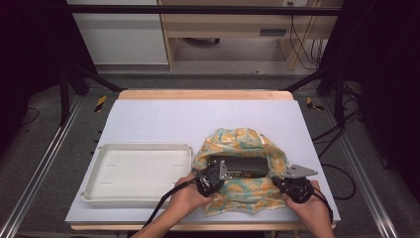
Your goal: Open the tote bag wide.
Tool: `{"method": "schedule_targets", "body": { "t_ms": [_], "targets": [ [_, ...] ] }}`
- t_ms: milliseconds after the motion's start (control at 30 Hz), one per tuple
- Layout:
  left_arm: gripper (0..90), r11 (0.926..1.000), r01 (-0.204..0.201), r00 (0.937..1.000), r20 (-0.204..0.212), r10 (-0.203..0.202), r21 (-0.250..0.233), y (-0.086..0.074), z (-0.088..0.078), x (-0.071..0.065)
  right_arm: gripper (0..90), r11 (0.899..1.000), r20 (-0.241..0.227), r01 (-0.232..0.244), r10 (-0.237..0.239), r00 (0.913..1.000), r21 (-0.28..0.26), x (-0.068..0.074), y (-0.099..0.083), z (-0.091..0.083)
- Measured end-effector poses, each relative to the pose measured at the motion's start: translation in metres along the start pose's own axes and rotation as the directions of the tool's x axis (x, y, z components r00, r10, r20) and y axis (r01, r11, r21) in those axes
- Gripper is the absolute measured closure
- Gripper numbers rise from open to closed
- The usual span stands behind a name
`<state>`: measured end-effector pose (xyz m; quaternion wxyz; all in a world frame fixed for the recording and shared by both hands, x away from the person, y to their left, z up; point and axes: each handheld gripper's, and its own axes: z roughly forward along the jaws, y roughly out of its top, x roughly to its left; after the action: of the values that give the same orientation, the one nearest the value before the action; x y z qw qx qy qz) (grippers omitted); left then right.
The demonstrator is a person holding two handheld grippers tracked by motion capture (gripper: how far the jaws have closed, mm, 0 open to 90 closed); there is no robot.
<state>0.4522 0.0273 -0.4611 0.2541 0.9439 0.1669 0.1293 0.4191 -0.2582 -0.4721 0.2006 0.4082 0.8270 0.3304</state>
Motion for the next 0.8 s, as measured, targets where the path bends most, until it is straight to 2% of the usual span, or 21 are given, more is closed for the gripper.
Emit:
{"method": "schedule_targets", "body": {
  "t_ms": [67,167,267,400,533,800],
  "targets": [
    [90.0,1.0,0.006,1.0,-0.002,-0.006,-0.005,-0.001,0.0,0.0,90.0,0.999,0.0,-0.026,0.026,0.9997,0.023,-0.002,-0.004,0.002],
    [90.0,0.9999,0.009,1.0,0.001,-0.009,-0.008,-0.002,-0.001,0.001,90.0,0.998,0.0,-0.049,0.049,0.9988,0.029,-0.004,-0.006,0.0],
    [90.0,0.9997,0.009,0.9999,0.008,-0.008,-0.024,0.001,-0.007,0.002,90.0,0.999,-0.004,-0.029,0.029,0.9996,-0.02,-0.001,-0.003,-0.006],
    [90.0,0.9982,0.008,1.0,0.006,-0.007,-0.06,0.006,-0.024,0.005,90.0,0.998,-0.005,-0.019,0.018,0.9998,-0.064,0.002,0.006,-0.017],
    [90.0,0.9965,0.021,0.9998,0.006,-0.021,-0.081,0.004,-0.037,0.012,90.0,0.996,-0.009,0.036,-0.037,0.9993,-0.077,0.006,0.019,-0.027],
    [90.0,0.9902,0.062,0.9975,-0.027,-0.066,-0.125,-0.014,-0.075,0.038,90.0,0.989,-0.02,0.146,-0.147,0.989,-0.038,0.003,0.054,-0.039]
  ]
}}
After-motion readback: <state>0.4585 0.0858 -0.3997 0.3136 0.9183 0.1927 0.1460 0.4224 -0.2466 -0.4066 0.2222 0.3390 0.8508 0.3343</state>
